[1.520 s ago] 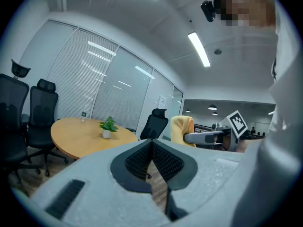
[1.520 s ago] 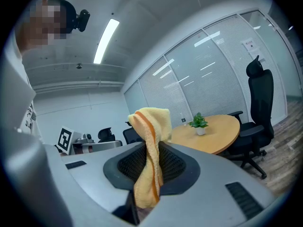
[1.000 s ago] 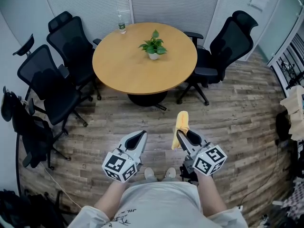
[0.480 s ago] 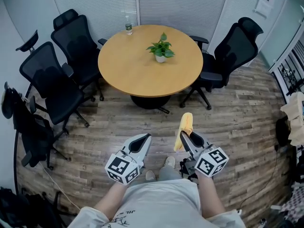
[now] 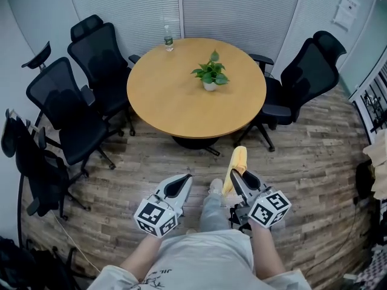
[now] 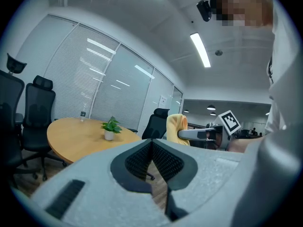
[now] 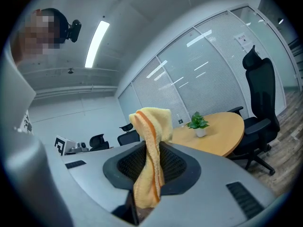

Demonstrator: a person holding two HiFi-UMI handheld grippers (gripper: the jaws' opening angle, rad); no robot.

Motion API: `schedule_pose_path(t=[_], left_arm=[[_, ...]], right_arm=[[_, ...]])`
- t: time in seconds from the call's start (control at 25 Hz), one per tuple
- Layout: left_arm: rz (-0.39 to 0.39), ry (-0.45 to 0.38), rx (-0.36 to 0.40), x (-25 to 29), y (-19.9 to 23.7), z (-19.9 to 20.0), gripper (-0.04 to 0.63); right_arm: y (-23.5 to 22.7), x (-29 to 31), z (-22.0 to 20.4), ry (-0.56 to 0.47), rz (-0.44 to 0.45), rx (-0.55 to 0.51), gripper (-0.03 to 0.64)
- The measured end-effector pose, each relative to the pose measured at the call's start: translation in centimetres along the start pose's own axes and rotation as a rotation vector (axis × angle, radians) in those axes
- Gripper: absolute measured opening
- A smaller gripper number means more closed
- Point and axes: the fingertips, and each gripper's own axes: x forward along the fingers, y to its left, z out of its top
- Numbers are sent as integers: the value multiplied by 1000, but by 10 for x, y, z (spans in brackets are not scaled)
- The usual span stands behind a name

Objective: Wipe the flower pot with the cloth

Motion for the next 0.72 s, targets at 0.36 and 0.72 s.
schedule_pose_path(t=[0.36, 0.72], left_arm=[[24, -7, 15, 111, 67, 35, 9], [56, -27, 8, 234, 127, 75, 10]], right_arm=[[-91, 87, 48, 34, 38, -8, 72], [-191, 163, 117, 62, 73, -47, 72]])
